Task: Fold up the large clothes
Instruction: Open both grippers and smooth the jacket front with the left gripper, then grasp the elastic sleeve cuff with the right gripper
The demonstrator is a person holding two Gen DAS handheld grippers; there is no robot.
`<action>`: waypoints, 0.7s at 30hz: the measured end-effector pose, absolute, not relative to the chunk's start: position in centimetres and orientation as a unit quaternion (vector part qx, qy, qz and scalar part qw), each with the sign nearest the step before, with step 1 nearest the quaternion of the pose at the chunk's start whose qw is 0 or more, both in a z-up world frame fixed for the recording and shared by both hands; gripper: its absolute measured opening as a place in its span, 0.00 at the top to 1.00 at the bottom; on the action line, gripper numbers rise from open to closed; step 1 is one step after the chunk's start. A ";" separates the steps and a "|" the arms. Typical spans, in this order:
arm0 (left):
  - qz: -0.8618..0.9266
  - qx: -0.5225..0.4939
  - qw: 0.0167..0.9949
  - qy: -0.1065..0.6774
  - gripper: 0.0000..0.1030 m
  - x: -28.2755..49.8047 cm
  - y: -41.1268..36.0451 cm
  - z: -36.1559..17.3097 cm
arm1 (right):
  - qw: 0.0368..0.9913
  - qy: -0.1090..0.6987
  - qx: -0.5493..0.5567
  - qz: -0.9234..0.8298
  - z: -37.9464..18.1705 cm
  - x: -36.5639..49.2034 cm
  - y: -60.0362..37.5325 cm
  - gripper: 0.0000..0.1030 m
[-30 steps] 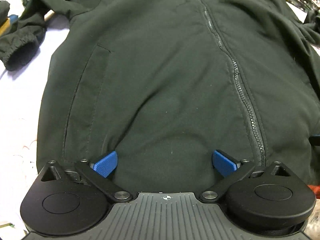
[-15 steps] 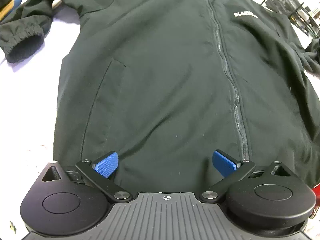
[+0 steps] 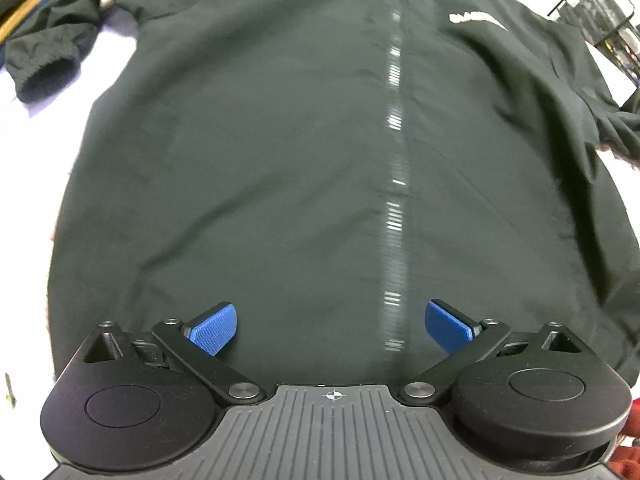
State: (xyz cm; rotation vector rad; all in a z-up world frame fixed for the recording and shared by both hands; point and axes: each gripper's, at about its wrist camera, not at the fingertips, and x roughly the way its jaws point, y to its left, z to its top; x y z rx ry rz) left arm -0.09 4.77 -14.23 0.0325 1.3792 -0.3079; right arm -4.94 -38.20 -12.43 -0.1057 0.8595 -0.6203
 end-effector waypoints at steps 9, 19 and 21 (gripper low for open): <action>-0.196 0.061 0.746 0.634 0.00 -1.4 -3.9 -13.5 | 0.868 0.387 -0.076 -0.300 -15.2 -3.6 -44.5 0.54; -0.195 0.021 0.777 0.598 0.00 1.9 -7.2 -11.0 | 0.891 0.338 0.043 -0.300 -8.3 -6.7 -54.7 0.93; -0.203 0.007 0.783 0.589 0.00 3.1 -8.1 -10.5 | 0.889 0.325 0.048 -0.318 -5.9 -8.1 -58.3 0.93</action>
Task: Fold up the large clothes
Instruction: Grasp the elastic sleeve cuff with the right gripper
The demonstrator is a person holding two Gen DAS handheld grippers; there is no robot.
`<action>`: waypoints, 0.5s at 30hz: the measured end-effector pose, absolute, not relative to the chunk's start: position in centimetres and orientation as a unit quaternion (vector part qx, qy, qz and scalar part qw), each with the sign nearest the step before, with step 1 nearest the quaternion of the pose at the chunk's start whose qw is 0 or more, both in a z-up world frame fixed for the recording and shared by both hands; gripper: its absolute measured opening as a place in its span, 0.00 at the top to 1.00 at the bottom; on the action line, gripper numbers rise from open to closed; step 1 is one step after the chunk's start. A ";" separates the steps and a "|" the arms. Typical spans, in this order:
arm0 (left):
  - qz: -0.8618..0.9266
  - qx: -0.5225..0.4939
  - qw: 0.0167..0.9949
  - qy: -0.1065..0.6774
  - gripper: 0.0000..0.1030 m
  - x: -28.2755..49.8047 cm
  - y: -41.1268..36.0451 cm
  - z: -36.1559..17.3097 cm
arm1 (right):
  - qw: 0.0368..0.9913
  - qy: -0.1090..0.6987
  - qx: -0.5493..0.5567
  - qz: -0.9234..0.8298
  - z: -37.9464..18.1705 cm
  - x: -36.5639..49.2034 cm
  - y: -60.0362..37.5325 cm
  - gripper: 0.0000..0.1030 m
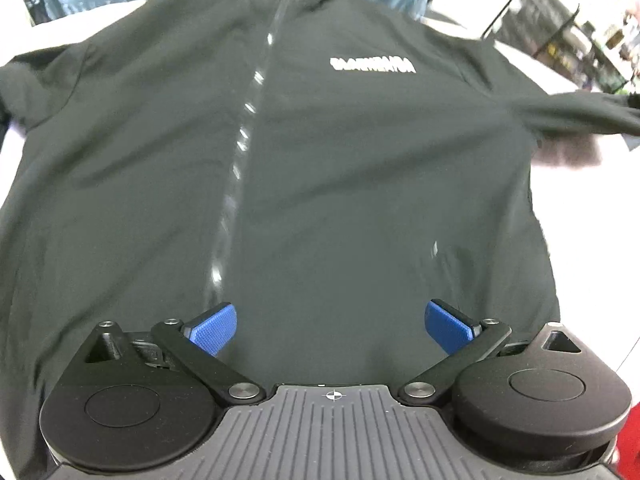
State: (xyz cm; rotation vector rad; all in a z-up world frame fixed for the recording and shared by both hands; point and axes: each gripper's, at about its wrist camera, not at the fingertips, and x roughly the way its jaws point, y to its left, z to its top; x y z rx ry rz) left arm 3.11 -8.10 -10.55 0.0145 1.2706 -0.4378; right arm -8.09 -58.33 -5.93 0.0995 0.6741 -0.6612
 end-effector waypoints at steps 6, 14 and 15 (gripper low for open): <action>-0.273 0.011 0.764 0.585 0.00 5.1 -14.5 -11.3 | 0.877 0.313 0.051 -0.361 -2.5 -9.1 -64.7 0.93; -0.330 0.075 0.710 0.617 0.00 2.0 -20.7 -14.8 | 0.865 0.333 0.119 -0.357 -7.7 -8.7 -65.0 0.92; -0.334 0.080 0.704 0.622 0.00 1.7 -20.6 -15.1 | 0.864 0.333 0.124 -0.357 -8.1 -9.0 -64.9 0.92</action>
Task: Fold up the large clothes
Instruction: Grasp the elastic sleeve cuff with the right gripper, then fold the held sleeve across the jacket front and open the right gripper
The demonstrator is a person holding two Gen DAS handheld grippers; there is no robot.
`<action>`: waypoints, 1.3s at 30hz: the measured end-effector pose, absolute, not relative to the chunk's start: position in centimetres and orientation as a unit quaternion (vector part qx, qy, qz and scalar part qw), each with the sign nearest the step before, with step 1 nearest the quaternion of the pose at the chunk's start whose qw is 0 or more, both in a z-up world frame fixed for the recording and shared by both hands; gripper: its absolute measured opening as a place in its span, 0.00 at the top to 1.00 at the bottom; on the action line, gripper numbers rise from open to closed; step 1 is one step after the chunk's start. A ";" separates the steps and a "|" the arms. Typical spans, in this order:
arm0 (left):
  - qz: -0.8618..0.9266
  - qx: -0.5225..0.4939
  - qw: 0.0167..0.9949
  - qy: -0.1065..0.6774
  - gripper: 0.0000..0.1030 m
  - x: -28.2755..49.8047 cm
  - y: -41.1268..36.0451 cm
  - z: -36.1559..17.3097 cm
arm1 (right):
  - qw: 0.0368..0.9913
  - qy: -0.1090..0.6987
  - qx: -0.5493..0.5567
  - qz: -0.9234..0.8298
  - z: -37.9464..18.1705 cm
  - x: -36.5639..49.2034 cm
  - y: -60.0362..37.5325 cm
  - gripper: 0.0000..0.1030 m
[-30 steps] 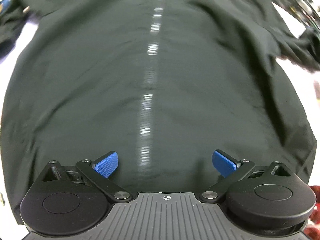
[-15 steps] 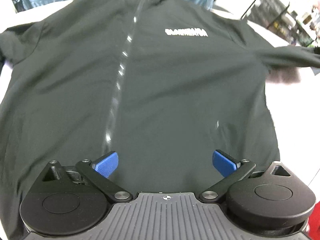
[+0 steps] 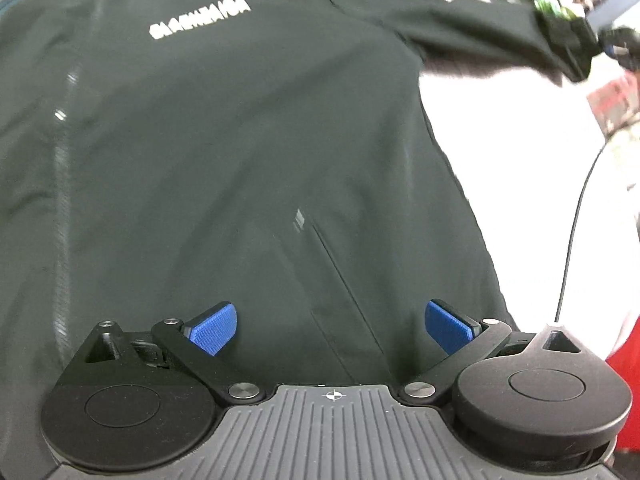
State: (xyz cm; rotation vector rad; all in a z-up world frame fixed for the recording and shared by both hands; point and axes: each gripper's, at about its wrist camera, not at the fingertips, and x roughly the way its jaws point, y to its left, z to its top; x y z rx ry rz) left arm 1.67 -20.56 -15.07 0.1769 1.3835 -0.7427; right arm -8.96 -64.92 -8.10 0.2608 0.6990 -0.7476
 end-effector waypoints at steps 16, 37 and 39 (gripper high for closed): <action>-0.296 0.012 0.736 0.608 0.00 3.0 -13.8 -13.4 | 0.830 0.195 0.494 -0.169 -4.3 -8.7 -62.0 0.91; -0.206 -0.051 0.781 0.588 0.00 5.4 8.2 -12.4 | 0.811 0.314 0.493 0.025 -5.8 14.3 -27.8 0.88; -0.199 -0.059 0.778 0.593 0.00 5.2 9.4 -12.7 | 0.816 0.338 0.469 0.008 -7.4 15.0 -25.1 0.87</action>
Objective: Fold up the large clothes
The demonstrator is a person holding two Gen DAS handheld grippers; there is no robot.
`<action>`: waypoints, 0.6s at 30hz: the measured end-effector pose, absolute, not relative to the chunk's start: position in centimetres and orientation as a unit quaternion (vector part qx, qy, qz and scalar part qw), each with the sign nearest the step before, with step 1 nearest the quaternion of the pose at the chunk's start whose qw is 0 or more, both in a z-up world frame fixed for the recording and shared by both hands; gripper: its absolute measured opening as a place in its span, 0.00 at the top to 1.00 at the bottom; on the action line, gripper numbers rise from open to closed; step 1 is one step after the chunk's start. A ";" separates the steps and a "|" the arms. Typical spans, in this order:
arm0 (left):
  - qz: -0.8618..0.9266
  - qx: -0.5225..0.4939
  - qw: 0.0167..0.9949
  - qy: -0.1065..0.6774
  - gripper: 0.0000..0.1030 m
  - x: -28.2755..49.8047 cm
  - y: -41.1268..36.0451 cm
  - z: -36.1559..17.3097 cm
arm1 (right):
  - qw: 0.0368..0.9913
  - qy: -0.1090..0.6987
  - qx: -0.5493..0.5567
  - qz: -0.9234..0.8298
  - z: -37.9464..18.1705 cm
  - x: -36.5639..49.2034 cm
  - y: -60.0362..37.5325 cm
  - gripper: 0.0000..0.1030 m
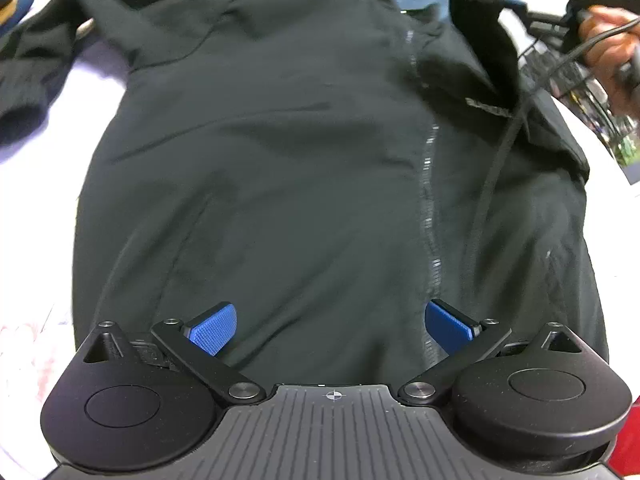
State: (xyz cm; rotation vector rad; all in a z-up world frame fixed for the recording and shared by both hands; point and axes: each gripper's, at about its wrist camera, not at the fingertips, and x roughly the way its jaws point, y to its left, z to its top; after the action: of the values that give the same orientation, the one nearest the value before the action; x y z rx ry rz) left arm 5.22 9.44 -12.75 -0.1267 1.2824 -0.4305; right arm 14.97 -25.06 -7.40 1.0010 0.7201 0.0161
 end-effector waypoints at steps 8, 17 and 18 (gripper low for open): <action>-0.194 -0.070 0.775 0.598 0.00 5.5 10.1 -12.6 | 0.823 0.434 0.361 -0.070 -14.0 16.7 -19.3 0.22; -0.245 -0.055 0.805 0.537 0.00 11.0 5.7 -10.2 | 0.869 0.404 0.276 -0.071 -11.7 9.8 -23.1 0.15; -0.254 -0.045 0.810 0.527 0.00 12.0 4.4 -10.0 | 0.877 0.403 0.245 -0.090 -11.4 9.1 -24.0 0.15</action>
State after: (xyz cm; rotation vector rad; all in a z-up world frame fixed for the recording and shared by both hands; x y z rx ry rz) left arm 11.98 4.40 -9.98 -0.0967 1.1258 -0.5435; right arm 9.09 -23.98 -11.41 0.5115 0.8414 -0.1871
